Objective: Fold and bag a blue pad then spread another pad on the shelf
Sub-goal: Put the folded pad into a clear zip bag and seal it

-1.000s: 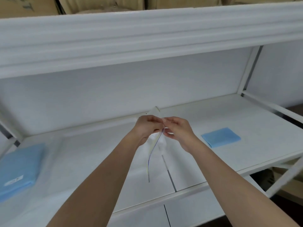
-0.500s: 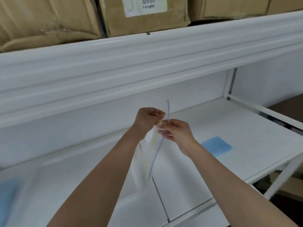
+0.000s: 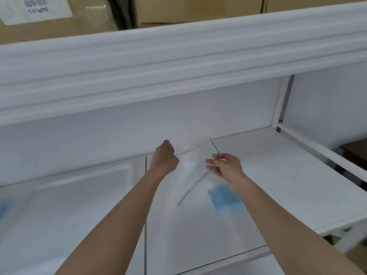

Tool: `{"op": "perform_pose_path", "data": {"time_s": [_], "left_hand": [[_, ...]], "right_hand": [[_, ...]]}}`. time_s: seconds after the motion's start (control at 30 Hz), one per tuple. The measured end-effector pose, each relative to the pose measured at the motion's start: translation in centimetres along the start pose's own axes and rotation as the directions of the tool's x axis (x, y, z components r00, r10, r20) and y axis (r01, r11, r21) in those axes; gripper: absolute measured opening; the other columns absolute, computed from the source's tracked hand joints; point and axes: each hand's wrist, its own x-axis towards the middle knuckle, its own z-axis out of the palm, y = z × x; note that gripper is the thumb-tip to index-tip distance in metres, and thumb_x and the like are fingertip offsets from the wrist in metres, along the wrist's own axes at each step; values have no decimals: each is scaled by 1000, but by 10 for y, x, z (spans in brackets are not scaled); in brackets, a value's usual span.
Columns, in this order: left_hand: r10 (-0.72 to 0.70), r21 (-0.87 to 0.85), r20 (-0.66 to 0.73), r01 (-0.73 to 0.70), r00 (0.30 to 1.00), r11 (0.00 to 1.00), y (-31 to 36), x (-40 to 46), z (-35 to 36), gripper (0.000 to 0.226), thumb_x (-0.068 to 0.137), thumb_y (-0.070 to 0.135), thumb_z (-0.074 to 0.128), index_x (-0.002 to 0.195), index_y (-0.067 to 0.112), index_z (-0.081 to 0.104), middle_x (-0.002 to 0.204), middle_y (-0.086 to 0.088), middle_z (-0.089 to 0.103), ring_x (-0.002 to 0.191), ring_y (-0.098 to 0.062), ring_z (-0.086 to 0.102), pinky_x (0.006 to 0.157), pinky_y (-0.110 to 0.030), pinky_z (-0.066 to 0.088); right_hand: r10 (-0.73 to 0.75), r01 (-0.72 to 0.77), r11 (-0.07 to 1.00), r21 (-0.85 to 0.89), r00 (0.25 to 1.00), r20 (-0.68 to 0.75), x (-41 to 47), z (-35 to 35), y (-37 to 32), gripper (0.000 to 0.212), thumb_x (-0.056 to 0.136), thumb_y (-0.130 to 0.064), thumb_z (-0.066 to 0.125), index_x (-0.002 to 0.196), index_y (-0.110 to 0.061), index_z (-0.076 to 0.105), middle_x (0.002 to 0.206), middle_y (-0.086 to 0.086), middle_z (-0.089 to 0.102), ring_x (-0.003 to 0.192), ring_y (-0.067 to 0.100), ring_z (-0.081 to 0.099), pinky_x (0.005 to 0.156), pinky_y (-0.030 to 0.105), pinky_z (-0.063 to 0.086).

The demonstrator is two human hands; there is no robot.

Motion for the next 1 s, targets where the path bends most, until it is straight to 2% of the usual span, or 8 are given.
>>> {"op": "perform_pose_path", "data": {"time_s": [0.13, 0.27, 0.4, 0.47, 0.57, 0.73, 0.9, 1.0], "left_hand": [[166, 127, -170, -145, 971, 981, 17, -4, 24, 31, 76, -11, 37, 86, 15, 51, 91, -6, 62, 79, -29, 59, 57, -33, 40], [285, 368, -120, -224, 951, 902, 23, -11, 41, 58, 79, -14, 41, 125, 17, 55, 128, 2, 54, 109, -22, 55, 82, -30, 43], [397, 574, -35, -307, 917, 760, 21, -21, 59, 91, 73, -14, 48, 152, 14, 12, 158, 8, 4, 118, -19, 44, 96, -29, 38], [377, 662, -64, -244, 924, 709, 16, -25, 63, 107, 65, -16, 46, 151, 13, -9, 157, 8, -21, 108, -20, 44, 87, -29, 43], [443, 757, -24, -273, 896, 593, 13, -31, 68, 112, 57, -16, 39, 149, 13, -16, 153, 8, -31, 98, -22, 48, 76, -29, 45], [429, 703, 286, -492, 857, 513, 0, -36, 100, 107, 70, -20, 50, 152, 27, -1, 154, 16, -27, 100, -23, 49, 66, -31, 44], [415, 642, 279, -490, 866, 590, -13, -39, 133, 89, 78, -12, 46, 153, 18, 7, 159, 11, -10, 106, -22, 49, 86, -29, 40], [407, 638, 231, -453, 884, 622, -21, -35, 146, 80, 81, -5, 46, 149, 29, 21, 160, 4, -7, 120, -26, 39, 98, -33, 35]], "right_hand": [[60, -46, 974, -220, 997, 58, 22, -40, 10, 23, 80, -4, 71, 101, -6, 61, 75, 7, 61, 64, 16, 56, 62, 19, 49], [117, 33, 834, -550, 965, 234, 34, -74, 15, 50, 72, -24, 82, 116, -16, 60, 106, 2, 63, 93, 14, 61, 71, 21, 44], [156, 184, 483, -856, 944, 290, 51, -103, 27, 71, 75, -27, 79, 137, -22, 45, 141, -1, 44, 129, 18, 43, 102, 29, 38], [158, 221, 295, -930, 948, 276, 54, -111, 31, 73, 79, -32, 73, 143, -26, 38, 149, -3, 33, 139, 19, 28, 112, 37, 29], [156, 255, 139, -957, 949, 276, 53, -118, 32, 70, 85, -36, 64, 146, -29, 30, 154, -7, 23, 142, 19, 19, 112, 38, 25], [176, 353, 123, -927, 912, 371, 53, -124, 45, 53, 95, -39, 48, 145, -31, 31, 152, -8, 28, 142, 16, 21, 115, 46, 15], [101, 367, 81, -927, 922, 374, 54, -124, 58, 49, 93, -39, 48, 140, -31, 38, 146, -9, 35, 136, 17, 30, 114, 49, 16], [64, 364, 39, -931, 929, 365, 55, -122, 58, 51, 90, -39, 53, 139, -30, 39, 139, -6, 39, 132, 19, 33, 113, 50, 16]]}}
